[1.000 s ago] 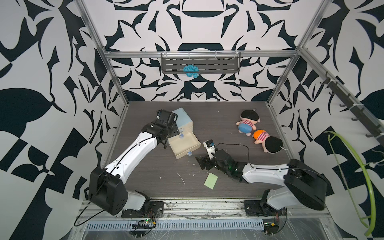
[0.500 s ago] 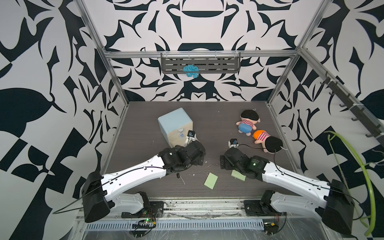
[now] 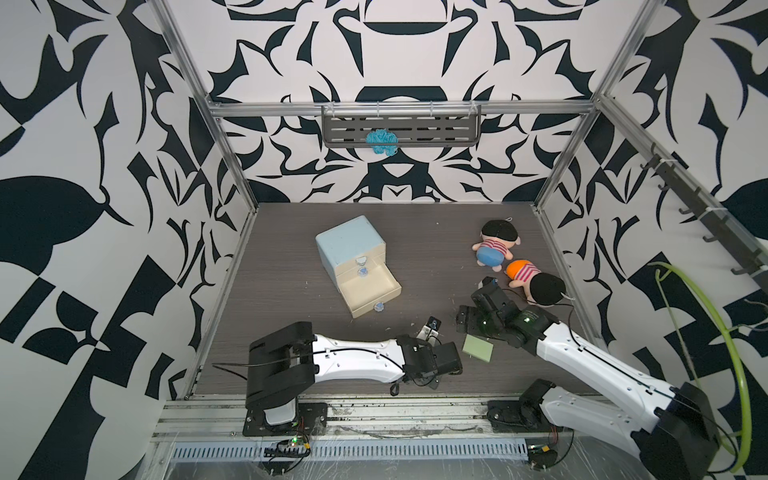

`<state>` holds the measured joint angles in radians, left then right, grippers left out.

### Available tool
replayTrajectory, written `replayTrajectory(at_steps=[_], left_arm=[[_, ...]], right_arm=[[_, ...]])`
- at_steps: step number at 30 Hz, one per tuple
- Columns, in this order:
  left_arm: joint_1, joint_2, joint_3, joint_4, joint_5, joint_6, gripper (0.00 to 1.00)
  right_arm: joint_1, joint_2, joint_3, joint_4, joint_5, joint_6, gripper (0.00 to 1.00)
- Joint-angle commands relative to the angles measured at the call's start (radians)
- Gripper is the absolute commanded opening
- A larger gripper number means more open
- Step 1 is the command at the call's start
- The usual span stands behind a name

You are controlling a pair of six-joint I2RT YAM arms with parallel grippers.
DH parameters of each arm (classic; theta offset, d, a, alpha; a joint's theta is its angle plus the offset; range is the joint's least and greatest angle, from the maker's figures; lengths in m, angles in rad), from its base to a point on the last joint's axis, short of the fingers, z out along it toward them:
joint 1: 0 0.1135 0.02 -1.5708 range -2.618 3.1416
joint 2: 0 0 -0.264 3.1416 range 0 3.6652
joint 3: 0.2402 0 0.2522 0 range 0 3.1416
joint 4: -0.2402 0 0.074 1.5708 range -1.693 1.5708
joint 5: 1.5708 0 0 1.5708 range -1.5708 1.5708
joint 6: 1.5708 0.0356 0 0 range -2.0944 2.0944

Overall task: Please put the sticky notes in the drawer by color
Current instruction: Pick up the sticky notes from the center of the board.

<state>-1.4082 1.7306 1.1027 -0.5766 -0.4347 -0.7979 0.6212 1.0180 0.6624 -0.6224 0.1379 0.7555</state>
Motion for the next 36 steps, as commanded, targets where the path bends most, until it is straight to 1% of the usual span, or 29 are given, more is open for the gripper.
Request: replayTrajectory(at_steps=[1, 7, 12, 14, 23, 30, 36], left_arm=[[0.001, 0.025, 0.006, 0.059, 0.077, -0.019, 0.99], [0.006, 0.079, 0.009, 0.066, 0.120, -0.041, 1.00], [0.018, 0.100, -0.014, 0.062, 0.119, -0.078, 0.90], [0.023, 0.105, -0.018, 0.051, 0.107, -0.083, 0.82], [0.025, 0.127, -0.021, 0.024, 0.099, -0.073, 0.74], [0.026, 0.130, -0.021, 0.023, 0.103, -0.078, 0.65], [0.026, 0.129, -0.019, 0.024, 0.103, -0.080, 0.60]], right_arm=[[-0.005, -0.003, -0.008, -0.008, -0.026, -0.017, 0.90], [-0.006, -0.001, -0.012, 0.001, -0.034, -0.010, 0.88], [-0.006, -0.005, -0.013, 0.001, -0.037, -0.006, 0.86], [-0.006, -0.004, -0.014, 0.001, -0.037, -0.006, 0.85], [-0.007, 0.007, -0.021, 0.014, -0.035, -0.001, 0.84], [-0.008, 0.002, -0.026, 0.016, -0.035, 0.002, 0.83], [-0.008, 0.003, -0.027, 0.019, -0.041, 0.002, 0.83]])
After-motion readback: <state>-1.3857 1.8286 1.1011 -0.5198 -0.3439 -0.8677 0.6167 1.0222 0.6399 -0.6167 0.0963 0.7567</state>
